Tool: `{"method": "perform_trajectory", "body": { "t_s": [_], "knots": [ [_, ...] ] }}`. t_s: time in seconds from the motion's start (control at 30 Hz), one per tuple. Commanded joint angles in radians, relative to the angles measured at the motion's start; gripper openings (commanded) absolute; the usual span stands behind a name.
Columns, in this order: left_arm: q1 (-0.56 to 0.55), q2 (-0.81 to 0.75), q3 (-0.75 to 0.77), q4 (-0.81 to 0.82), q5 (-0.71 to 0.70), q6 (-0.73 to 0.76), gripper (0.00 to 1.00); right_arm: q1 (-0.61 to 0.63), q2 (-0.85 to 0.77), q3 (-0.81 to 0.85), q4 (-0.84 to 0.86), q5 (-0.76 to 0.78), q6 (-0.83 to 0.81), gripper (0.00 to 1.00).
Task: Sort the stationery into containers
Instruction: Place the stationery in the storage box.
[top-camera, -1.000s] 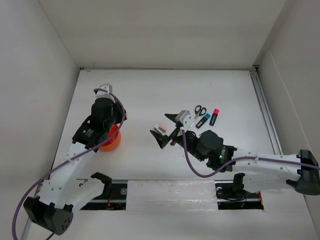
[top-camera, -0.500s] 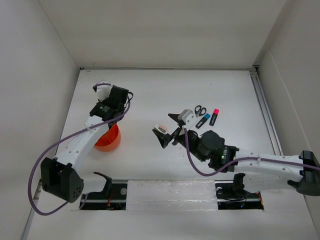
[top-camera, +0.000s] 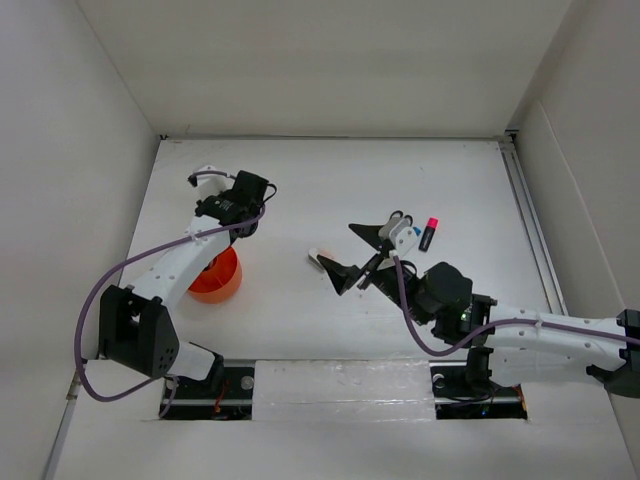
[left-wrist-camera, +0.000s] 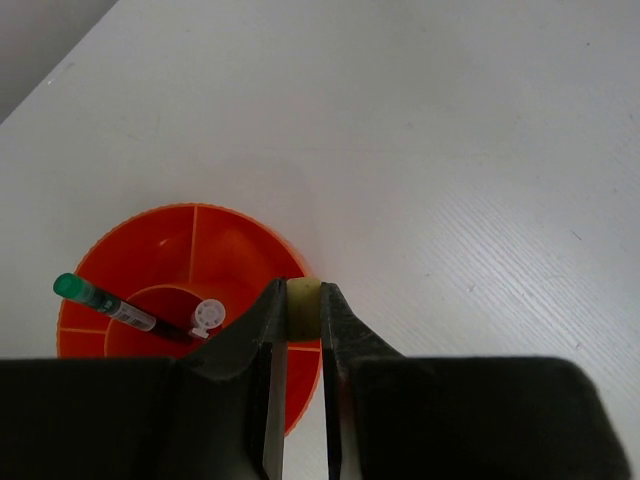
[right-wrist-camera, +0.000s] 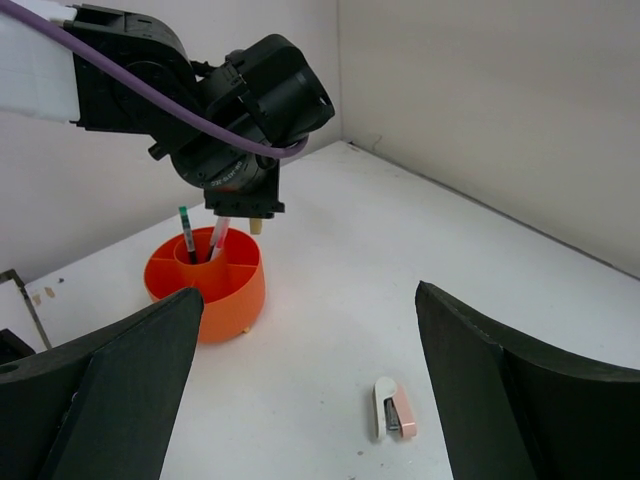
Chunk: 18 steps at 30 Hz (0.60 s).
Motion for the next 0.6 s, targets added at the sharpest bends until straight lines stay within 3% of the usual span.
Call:
{"method": "perform_trajectory", "body": {
  "t_s": [0.0, 0.57],
  "knots": [
    [0.005, -0.016, 0.011, -0.078, -0.075, -0.092, 0.00, 0.008, -0.009, -0.005, 0.022, -0.006, 0.010, 0.93],
    [0.005, 0.045, -0.035, -0.173, -0.123, -0.252, 0.00, 0.008, -0.063, -0.014, 0.013, -0.044, 0.010, 0.93]
  ]
}}
